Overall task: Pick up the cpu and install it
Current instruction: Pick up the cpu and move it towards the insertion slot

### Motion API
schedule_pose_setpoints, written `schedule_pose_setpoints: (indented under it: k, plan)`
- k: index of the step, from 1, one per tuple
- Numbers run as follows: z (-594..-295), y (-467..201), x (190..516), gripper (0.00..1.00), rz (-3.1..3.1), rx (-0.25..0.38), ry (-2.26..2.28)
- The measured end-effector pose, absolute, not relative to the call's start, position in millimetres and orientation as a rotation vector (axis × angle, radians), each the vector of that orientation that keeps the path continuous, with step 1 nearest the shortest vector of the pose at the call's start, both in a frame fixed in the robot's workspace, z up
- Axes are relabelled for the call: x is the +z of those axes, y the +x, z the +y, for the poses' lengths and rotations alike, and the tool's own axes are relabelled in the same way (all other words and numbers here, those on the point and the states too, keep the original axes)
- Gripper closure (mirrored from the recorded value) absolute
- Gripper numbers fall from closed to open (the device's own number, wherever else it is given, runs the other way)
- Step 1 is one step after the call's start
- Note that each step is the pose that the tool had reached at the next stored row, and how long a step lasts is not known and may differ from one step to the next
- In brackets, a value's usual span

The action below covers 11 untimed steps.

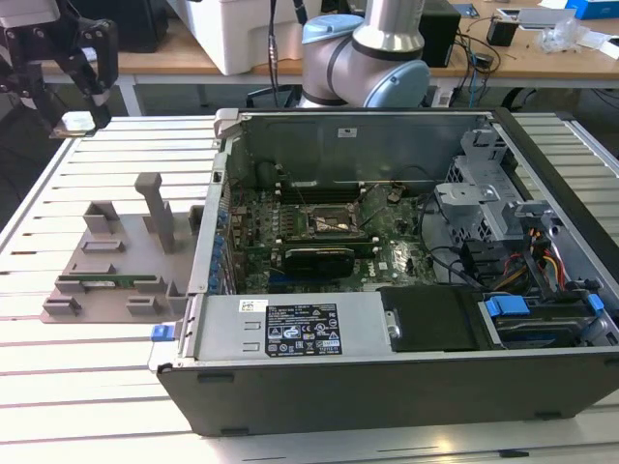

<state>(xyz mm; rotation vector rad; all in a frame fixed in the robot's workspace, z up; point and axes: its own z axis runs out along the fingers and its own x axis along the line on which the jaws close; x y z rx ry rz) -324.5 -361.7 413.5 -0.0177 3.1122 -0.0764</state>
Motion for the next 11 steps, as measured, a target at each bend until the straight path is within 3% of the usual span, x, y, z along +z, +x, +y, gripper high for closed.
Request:
schedule_pose_setpoints:
  k: [11]
  plan:
    - [-361.6,-297.8,413.5,0.45,3.112,-0.076,-0.018]
